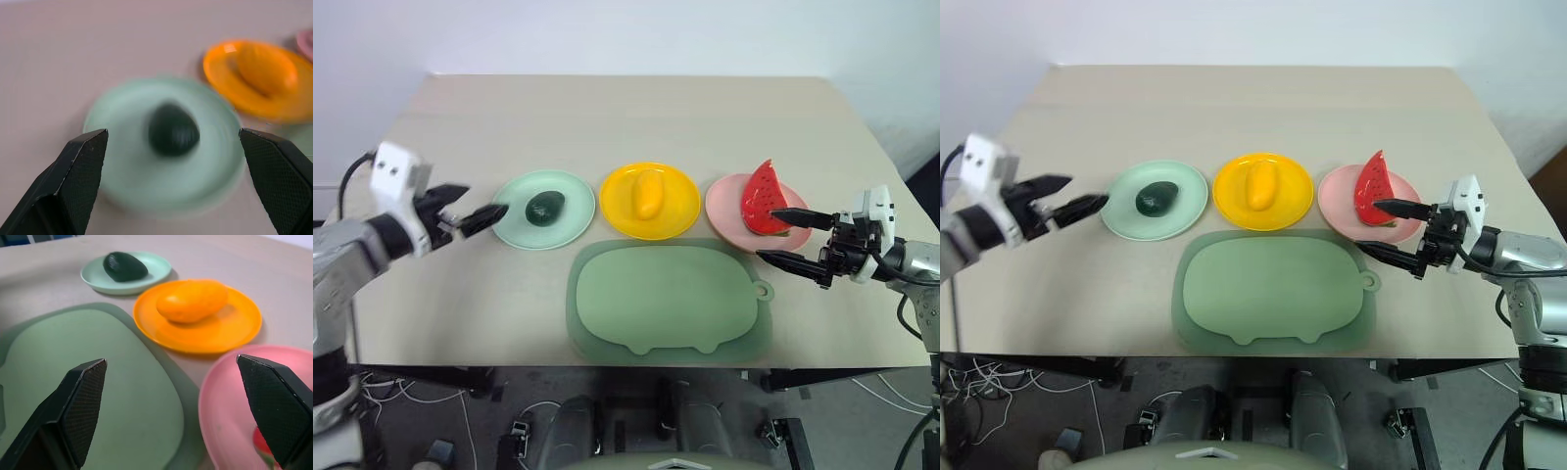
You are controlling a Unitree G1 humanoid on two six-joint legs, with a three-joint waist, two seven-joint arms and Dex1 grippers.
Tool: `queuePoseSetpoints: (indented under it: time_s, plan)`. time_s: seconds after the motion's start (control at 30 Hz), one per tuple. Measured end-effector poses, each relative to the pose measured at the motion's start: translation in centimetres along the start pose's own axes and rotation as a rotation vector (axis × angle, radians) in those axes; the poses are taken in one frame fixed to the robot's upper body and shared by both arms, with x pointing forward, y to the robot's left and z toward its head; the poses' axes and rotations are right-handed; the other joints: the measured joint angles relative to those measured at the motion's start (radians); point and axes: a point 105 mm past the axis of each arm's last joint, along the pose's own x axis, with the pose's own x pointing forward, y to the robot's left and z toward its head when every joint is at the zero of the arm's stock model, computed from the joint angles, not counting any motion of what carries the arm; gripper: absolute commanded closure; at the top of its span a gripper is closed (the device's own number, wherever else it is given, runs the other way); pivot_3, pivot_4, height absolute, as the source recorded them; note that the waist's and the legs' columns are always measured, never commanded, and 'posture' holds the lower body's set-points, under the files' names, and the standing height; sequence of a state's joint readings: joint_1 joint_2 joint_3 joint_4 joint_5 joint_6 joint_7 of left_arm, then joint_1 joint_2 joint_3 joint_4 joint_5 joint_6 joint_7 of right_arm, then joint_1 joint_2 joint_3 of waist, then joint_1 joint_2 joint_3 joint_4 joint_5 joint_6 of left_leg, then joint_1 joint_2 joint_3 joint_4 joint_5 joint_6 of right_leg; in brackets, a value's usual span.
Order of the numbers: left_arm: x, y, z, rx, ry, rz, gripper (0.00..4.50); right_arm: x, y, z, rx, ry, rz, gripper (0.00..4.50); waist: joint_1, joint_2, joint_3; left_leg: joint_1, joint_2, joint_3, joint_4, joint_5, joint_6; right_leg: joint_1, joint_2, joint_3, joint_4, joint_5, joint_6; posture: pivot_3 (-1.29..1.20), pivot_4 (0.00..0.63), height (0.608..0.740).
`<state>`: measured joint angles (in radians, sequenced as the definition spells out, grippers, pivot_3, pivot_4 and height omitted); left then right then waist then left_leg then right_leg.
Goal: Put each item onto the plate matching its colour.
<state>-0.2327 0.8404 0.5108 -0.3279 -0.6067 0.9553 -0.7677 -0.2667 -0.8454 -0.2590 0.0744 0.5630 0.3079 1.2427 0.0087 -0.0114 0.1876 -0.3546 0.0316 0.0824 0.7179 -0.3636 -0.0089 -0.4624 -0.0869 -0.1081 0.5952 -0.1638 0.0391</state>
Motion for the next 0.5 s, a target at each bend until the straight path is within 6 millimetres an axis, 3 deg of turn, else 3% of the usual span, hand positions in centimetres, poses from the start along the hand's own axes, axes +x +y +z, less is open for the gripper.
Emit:
queuePoseSetpoints:
  time_s: [0.13,0.3,0.5]
  plan:
    - [-3.5,-1.1,-3.0,-0.058,-0.105,-0.129,0.01,-0.5,0.6,-0.9,0.013,0.011,0.027,0.0,0.009,0.0,0.0,-0.001,0.0,0.0,0.002,0.0,0.0,0.001,-0.001,-0.002,-0.001,0.0,0.0,0.0,0.15,0.733]
    - [-5.6,-0.6,-4.4,0.014,-0.231,-0.165,0.01,-2.2,0.6,-1.7,0.011,0.043,0.027,0.0,0.012,0.0,0.0,-0.001,0.0,0.001,0.002,-0.003,0.006,0.001,-0.001,-0.002,-0.001,-0.003,-0.004,0.0,0.15,0.733]
    - [-7.8,1.0,-7.2,0.055,-0.265,-0.127,0.01,-5.7,0.0,-2.6,-0.018,0.084,-0.044,0.0,0.005,0.001,-0.001,0.0,0.0,0.001,0.001,-0.004,0.006,0.001,0.0,-0.002,-0.001,-0.003,-0.004,0.0,0.15,0.733]
